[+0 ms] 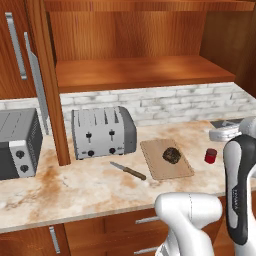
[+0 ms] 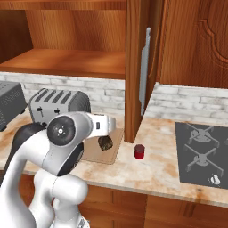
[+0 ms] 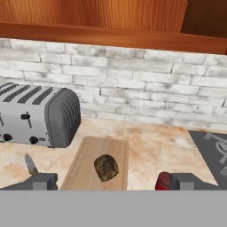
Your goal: Pick the bread, place it on the cutting board, pick the jam, place it on the counter, and close the cabinet.
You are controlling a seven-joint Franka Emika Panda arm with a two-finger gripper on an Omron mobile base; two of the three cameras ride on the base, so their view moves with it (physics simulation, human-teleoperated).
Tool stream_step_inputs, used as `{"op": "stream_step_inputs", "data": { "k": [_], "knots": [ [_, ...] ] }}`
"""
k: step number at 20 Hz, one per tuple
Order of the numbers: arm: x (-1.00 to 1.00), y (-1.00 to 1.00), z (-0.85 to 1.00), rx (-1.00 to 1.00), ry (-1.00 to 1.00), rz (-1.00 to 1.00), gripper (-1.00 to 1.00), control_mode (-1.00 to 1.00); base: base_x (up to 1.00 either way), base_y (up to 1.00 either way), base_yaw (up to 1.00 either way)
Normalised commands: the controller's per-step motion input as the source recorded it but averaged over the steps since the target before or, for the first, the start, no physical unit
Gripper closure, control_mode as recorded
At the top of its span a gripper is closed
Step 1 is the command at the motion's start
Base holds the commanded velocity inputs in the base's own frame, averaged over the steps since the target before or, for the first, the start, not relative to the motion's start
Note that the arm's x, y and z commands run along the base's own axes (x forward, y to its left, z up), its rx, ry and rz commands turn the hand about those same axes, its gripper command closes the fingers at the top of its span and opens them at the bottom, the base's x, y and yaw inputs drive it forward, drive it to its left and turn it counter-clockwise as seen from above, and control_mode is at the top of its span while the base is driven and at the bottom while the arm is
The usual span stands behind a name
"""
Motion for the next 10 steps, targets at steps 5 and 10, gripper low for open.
{"op": "stream_step_inputs", "data": {
  "k": [5, 10],
  "knots": [
    [-0.49, 0.02, 0.07, 0.0, -0.05, 0.0, -1.0, -1.0, 0.0, 0.0, 0.0],
    [-0.49, 0.02, 0.02, 0.0, -0.07, 0.0, -1.0, -1.0, 0.0, 0.0, 0.0]
  ]
}}
